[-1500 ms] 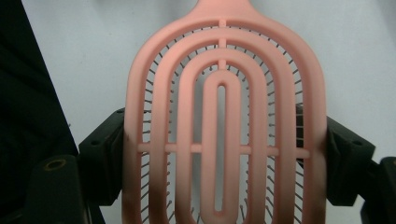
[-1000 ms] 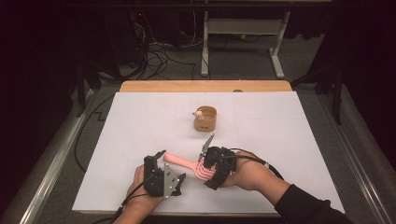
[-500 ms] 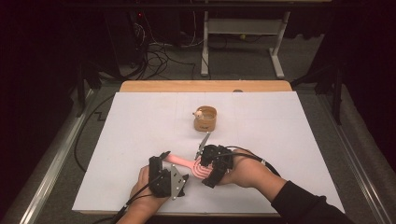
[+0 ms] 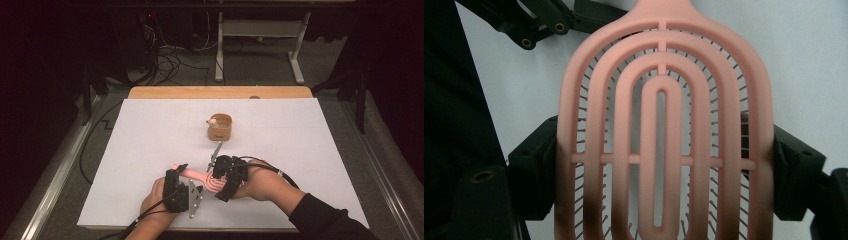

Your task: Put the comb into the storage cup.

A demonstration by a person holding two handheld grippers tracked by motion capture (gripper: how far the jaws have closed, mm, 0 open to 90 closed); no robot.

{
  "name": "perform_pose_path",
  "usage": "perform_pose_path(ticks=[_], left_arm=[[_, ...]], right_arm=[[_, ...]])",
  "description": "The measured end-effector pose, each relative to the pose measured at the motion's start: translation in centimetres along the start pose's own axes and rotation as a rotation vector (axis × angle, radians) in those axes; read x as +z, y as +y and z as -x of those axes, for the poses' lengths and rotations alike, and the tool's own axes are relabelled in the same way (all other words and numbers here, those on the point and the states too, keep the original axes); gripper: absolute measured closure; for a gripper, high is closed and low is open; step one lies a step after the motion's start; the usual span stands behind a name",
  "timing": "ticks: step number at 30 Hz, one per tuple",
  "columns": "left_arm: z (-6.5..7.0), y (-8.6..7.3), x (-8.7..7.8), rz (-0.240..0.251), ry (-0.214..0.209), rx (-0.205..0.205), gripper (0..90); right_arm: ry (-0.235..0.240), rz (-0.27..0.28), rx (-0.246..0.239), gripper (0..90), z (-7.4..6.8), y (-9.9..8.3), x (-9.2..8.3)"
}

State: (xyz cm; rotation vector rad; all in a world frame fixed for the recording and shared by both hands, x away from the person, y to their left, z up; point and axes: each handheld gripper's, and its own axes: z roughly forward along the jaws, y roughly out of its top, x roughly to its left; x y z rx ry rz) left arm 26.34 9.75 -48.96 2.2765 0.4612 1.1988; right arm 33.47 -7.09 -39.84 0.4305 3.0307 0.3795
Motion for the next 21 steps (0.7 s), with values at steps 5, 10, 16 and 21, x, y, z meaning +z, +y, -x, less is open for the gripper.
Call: perform_pose_path(ticks=[5,10,16,21], left_arm=[[0.09,0.02,0.06,0.005,0.009,0.013,16.1],[0.30,0.05,0.09,0.007,0.017,0.036,20.7],[0.49,0.14,-0.01,0.002,0.007,0.070,26.7],[0.81,0.25,-0.16,0.028,0.008,0.104,33.1]], right_arm=[[-0.001,-0.002,0.000,20.5,-0.11,0.15,-0.01],[-0.002,-0.013,0.005,20.6,-0.18,0.28,0.05],[-0.002,-0.025,0.005,20.5,-0.26,0.42,0.23],[-0.001,-0.034,0.012,20.5,-0.26,0.60,0.35]])
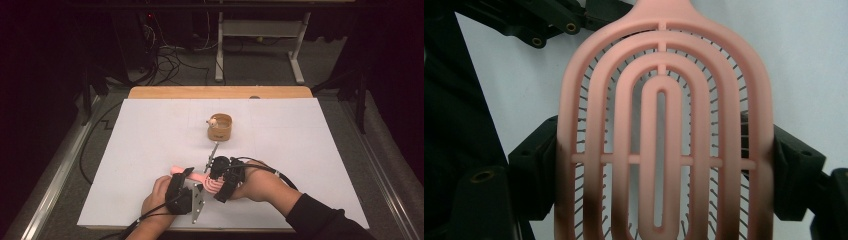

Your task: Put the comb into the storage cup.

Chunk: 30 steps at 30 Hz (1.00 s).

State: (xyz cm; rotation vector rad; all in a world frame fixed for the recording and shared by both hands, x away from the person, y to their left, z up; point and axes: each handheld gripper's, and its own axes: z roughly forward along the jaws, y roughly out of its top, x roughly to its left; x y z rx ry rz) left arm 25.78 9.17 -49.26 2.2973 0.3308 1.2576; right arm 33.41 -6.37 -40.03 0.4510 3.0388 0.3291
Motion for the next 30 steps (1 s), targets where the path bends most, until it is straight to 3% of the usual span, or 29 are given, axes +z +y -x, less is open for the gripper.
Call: perform_pose_path(ticks=[7,9,16,17,25,30], left_arm=[[0.38,0.57,-0.06,0.006,0.028,0.024,33.7],[0.36,0.65,-0.09,0.006,0.042,0.019,38.7],[0.24,0.64,-0.17,0.012,0.043,0.026,43.2],[0.25,0.61,-0.20,0.016,0.045,0.032,47.0],[0.59,0.61,-0.29,0.028,0.055,0.094,51.3],[0.38,0.42,-0.24,0.014,0.074,0.081,51.2]], right_arm=[[0.004,-0.004,0.009,20.5,-0.02,0.31,0.11],[0.005,-0.006,0.010,20.5,-0.01,0.37,0.21],[0.010,-0.003,0.022,20.5,0.29,0.38,0.10],[0.013,-0.002,0.031,20.5,0.33,0.36,0.05],[0.032,-0.014,0.041,20.5,0.61,0.24,-0.01],[0.031,-0.019,0.041,20.5,0.76,0.14,-0.06]])
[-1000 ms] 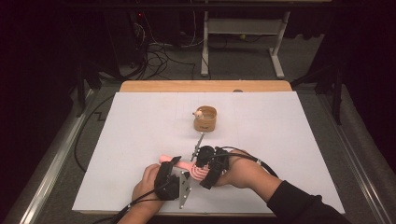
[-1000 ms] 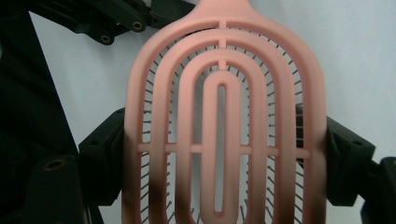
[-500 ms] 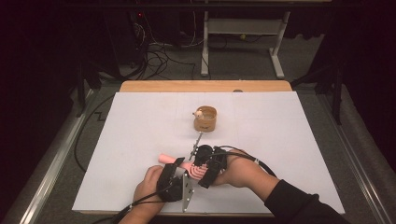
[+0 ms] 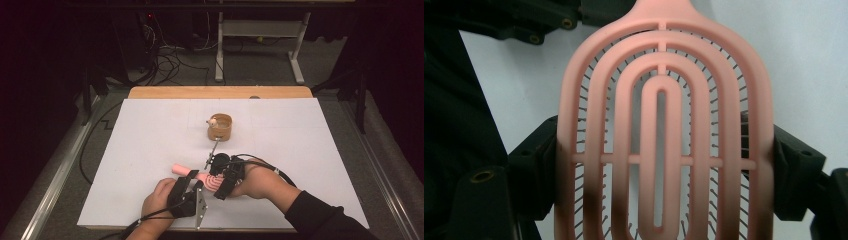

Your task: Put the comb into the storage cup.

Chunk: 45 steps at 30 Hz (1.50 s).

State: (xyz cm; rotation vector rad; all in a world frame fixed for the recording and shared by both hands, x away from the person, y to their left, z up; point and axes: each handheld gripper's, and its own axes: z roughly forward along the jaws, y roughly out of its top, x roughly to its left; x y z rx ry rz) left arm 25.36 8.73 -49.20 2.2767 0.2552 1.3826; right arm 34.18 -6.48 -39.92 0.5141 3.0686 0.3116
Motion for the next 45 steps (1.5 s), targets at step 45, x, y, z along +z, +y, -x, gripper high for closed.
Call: perform_pose_path(ticks=[45], left_arm=[[0.43,0.37,-0.39,-0.011,0.050,0.149,72.1]], right_arm=[[-0.002,-0.018,0.033,20.4,-0.14,0.95,0.22]])
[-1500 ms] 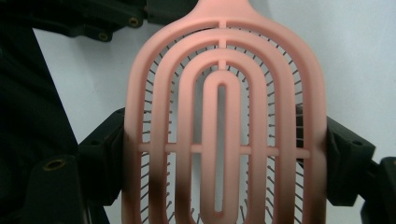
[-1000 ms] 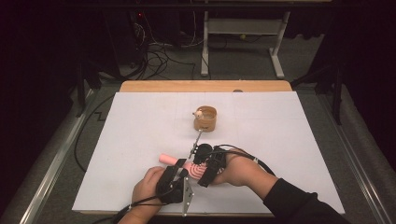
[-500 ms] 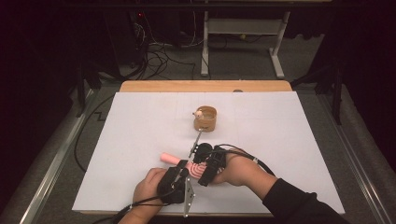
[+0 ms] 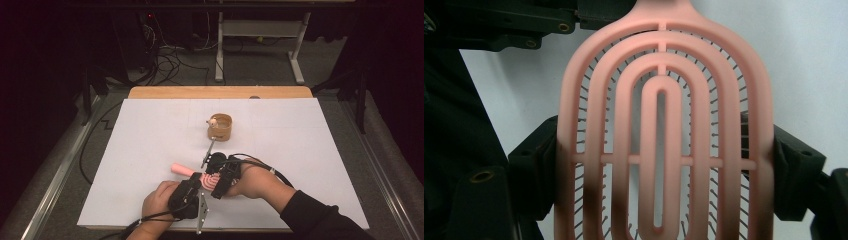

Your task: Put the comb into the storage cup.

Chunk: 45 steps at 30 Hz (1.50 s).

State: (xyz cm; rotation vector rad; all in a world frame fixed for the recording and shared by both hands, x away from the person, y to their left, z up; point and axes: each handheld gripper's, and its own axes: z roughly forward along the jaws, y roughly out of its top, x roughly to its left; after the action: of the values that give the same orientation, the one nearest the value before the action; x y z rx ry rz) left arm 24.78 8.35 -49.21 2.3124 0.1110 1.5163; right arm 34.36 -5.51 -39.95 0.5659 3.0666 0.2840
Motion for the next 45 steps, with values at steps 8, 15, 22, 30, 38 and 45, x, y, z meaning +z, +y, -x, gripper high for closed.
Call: perform_pose_path(ticks=[8,15,22,30,38,45], left_arm=[[0.18,0.06,0.03,0.001,0.006,0.023,73.7],[0.23,0.05,0.04,-0.013,0.013,0.051,75.3],[0.26,0.16,0.01,-0.012,0.015,0.068,76.7],[0.25,0.17,-0.05,-0.002,0.012,0.073,77.4],[0.21,0.10,0.01,0.003,0.012,0.058,78.2],[-0.04,-0.14,0.09,-0.019,0.005,0.056,78.5]], right_arm=[[0.003,-0.006,0.000,20.4,-0.01,0.14,-0.01],[0.010,-0.008,0.018,20.3,0.05,0.29,0.01],[0.028,-0.010,0.028,20.1,0.22,0.31,-0.13],[0.042,-0.011,0.028,19.8,0.35,0.32,-0.25],[0.035,-0.021,0.009,18.2,0.31,0.35,-0.34],[0.023,-0.021,-0.004,15.5,0.33,0.27,-0.70]])
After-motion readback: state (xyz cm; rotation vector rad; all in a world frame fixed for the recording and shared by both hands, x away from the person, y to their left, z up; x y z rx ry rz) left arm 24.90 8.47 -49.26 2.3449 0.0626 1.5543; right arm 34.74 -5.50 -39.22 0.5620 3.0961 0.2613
